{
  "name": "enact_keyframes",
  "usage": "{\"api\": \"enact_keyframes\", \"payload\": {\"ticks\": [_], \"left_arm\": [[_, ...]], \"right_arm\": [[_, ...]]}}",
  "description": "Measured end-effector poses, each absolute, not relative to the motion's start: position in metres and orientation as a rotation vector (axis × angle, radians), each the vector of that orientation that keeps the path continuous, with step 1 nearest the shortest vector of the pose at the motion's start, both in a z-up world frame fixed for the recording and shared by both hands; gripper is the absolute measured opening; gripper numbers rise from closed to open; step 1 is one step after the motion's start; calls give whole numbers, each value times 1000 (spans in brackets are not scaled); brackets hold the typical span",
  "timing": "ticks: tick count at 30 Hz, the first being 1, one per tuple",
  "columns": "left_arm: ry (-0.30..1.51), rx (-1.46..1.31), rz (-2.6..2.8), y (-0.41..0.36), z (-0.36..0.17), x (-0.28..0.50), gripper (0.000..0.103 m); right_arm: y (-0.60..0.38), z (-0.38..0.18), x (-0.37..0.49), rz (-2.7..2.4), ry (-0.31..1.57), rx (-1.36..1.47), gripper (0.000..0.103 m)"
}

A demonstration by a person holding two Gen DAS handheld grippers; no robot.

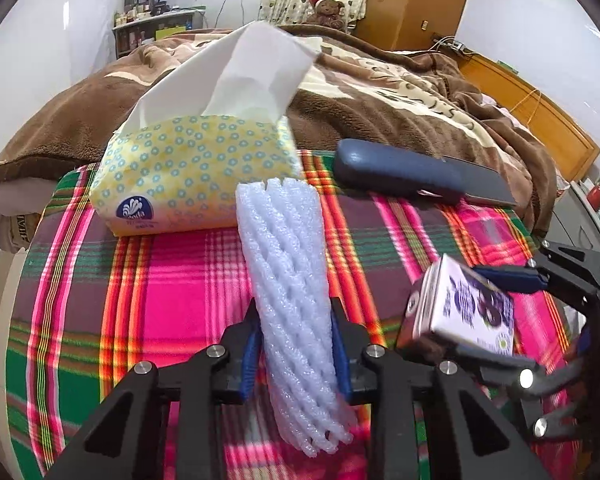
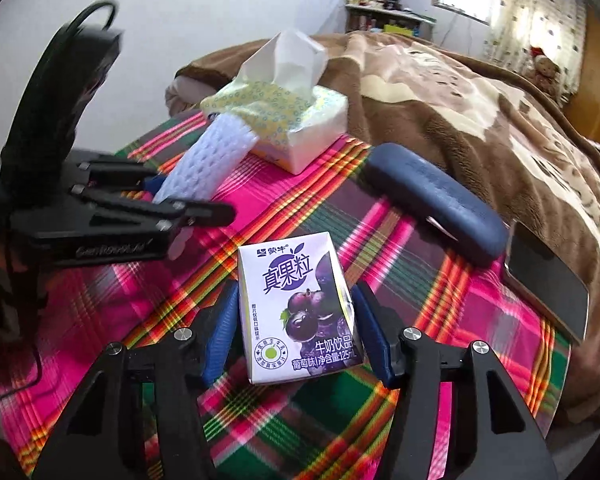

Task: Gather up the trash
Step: 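Carry the foam net with the left tool while the right tool carries the carton over the bin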

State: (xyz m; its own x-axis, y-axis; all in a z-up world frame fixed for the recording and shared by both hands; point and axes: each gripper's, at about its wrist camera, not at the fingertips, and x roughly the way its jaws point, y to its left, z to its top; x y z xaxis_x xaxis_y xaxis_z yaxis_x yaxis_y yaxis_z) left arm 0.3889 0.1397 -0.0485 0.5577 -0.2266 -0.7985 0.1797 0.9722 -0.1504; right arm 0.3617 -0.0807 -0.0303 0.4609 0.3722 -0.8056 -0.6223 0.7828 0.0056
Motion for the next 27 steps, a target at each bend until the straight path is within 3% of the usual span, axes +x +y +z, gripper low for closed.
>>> {"api": "enact_keyframes", "payload": {"ticks": [27], "left_arm": [[800, 59, -375, 33, 31, 243, 31]], "right_arm": [[-204, 21, 270, 412, 767, -35, 58]]}}
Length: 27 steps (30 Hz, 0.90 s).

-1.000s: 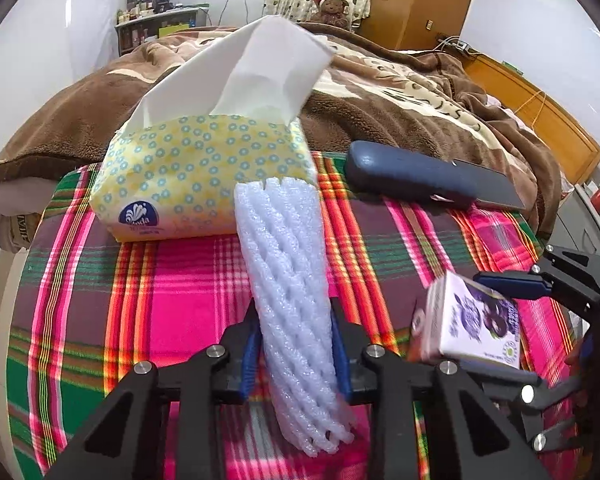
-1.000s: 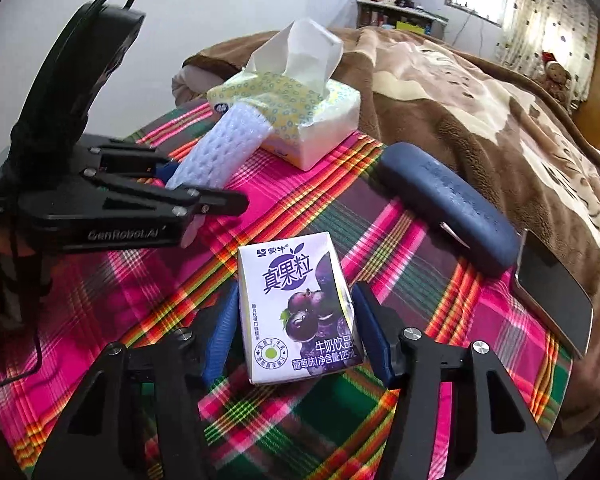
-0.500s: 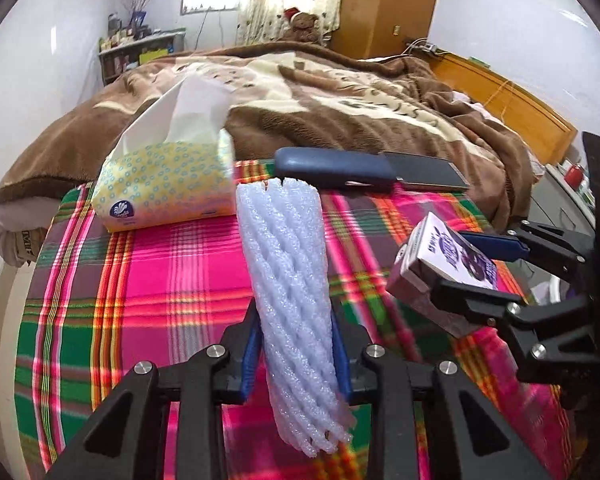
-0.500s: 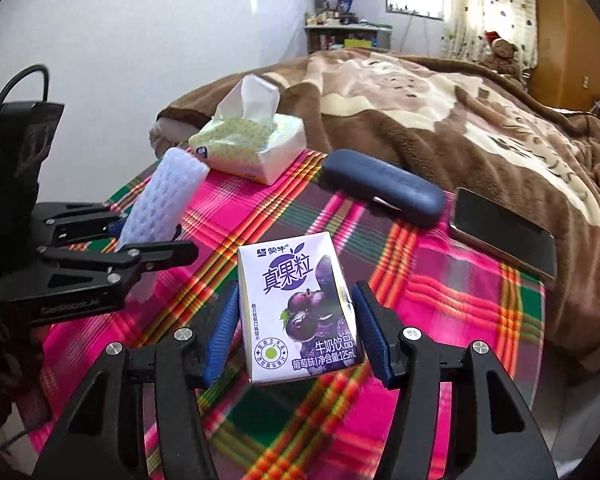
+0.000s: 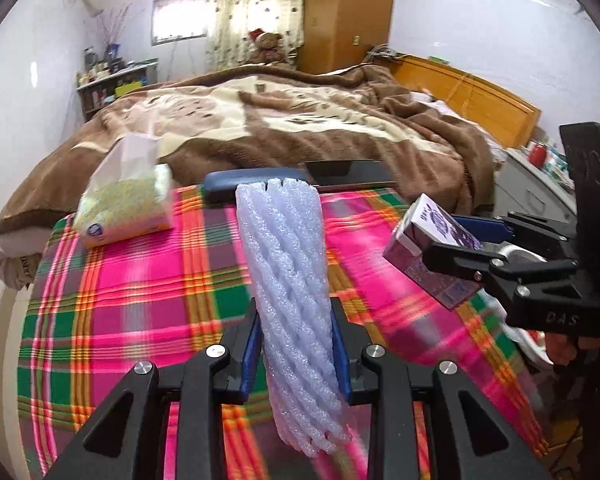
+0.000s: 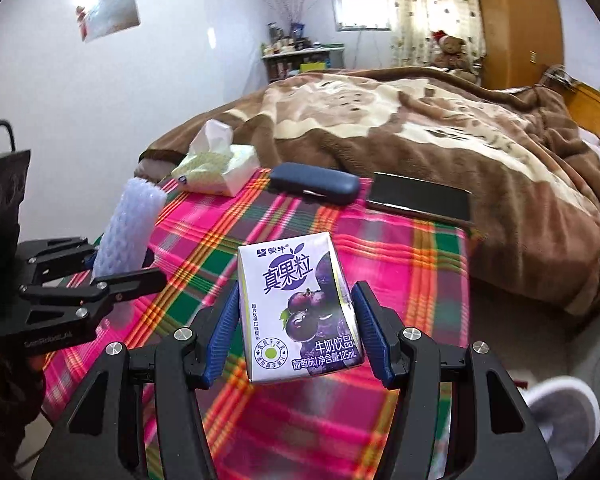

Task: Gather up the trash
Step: 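Carry the foam net with the left tool while the right tool carries the carton over the bin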

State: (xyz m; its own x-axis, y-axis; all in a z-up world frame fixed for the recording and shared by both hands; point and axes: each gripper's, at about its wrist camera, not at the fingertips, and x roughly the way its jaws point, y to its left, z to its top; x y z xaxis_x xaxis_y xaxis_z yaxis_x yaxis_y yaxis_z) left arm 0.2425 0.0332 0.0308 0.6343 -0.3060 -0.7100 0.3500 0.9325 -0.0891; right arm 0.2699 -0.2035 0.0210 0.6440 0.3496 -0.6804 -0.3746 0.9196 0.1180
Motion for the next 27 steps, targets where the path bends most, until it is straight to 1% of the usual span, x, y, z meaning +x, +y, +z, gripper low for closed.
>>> {"api": "enact_keyframes", "payload": {"ticks": [14, 20, 27], "left_arm": [[749, 129, -532, -70, 52, 195, 31], [748, 161, -598, -120, 51, 182, 31], [766, 183, -697, -183, 42, 165, 31]], "right_arm": [[-292, 27, 226, 260, 732, 23, 58], [-331, 28, 208, 184, 714, 52, 58], [-379, 21, 188, 61, 739, 100, 58]]}}
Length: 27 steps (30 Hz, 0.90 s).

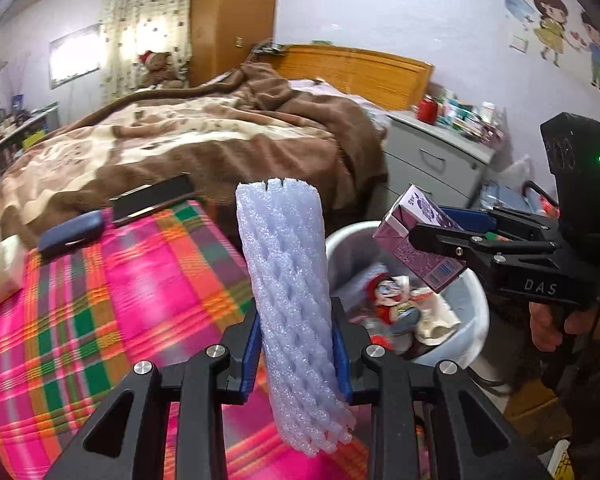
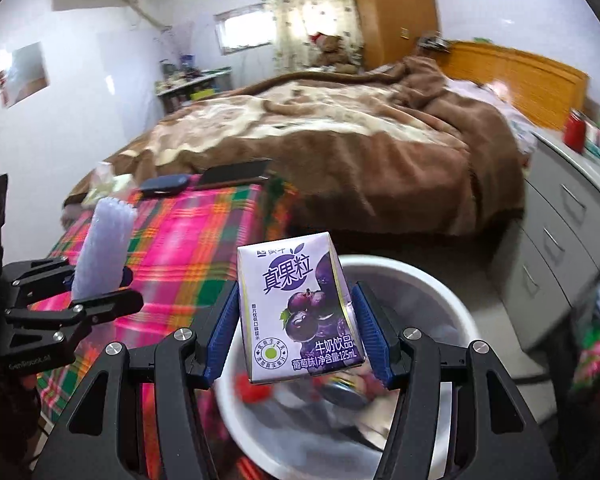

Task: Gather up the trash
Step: 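Carry the foam net with the left tool while the right tool carries the carton over the bin, then open the left tool to drop the foam net while the right tool drops the carton into the bin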

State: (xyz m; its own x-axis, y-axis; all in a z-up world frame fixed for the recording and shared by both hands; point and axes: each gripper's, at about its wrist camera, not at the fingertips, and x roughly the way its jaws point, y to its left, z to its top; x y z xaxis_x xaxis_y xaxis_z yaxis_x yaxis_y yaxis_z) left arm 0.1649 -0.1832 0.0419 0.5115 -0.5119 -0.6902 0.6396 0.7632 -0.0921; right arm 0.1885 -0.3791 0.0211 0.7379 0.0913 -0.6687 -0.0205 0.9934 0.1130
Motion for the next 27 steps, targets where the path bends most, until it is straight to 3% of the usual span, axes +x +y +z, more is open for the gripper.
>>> {"api": "enact_keyframes", "payload": {"ticks": [20, 22, 24, 27], "left_arm": [[863, 245, -801, -298, -10, 147, 32], [869, 247, -794, -300, -13, 149, 35], [873, 250, -759, -301, -16, 150, 58], [883, 231, -750, -299, -18, 153, 62]], "right_arm": [[-443, -34, 173, -112, 906, 186, 59], [-444, -37, 172, -90, 916, 206, 59], [-445, -38, 170, -98, 913, 212, 60], [-445, -37, 167, -111, 903, 207, 67]]}}
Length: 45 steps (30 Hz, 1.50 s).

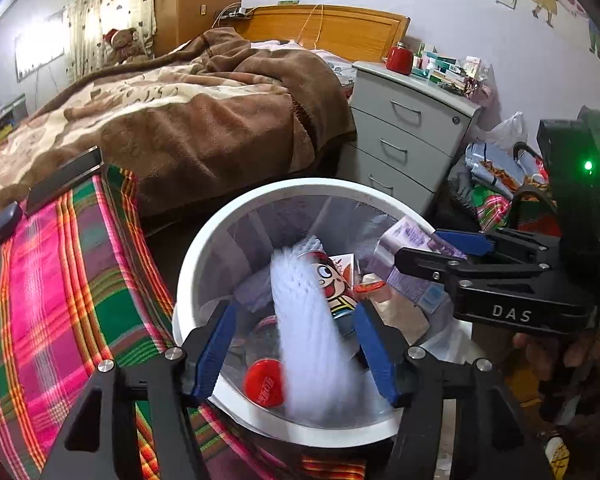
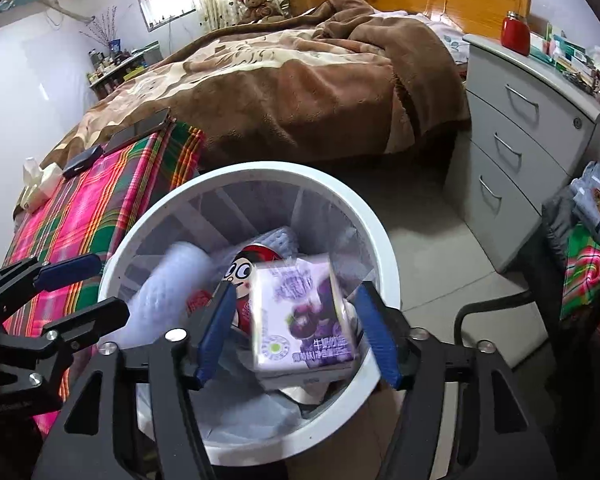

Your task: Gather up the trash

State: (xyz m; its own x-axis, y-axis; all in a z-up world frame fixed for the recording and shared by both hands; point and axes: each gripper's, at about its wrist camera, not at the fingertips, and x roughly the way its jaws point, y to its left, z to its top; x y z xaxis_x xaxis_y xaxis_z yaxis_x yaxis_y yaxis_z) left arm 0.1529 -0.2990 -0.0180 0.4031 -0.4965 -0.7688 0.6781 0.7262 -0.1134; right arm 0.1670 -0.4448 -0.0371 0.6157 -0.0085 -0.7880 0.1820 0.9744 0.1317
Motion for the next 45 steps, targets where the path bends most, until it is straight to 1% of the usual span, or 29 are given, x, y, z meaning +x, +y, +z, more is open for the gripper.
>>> {"api": "enact_keyframes", "payload": {"ticks": [11, 20, 34, 45], "left_arm": [[868, 205, -709, -287, -13, 151, 62], [809, 185, -633, -263, -2, 134, 63], [672, 121, -554, -204, 17, 73, 63], [606, 123, -478, -173, 20, 41, 63]], "right_arm": [[-439, -28, 154, -139, 859, 229, 67], [-423, -16, 132, -199, 773, 235, 67], [-370, -5, 84, -259, 623, 198, 67], [-346, -8, 62, -291, 569, 196, 67]]}}
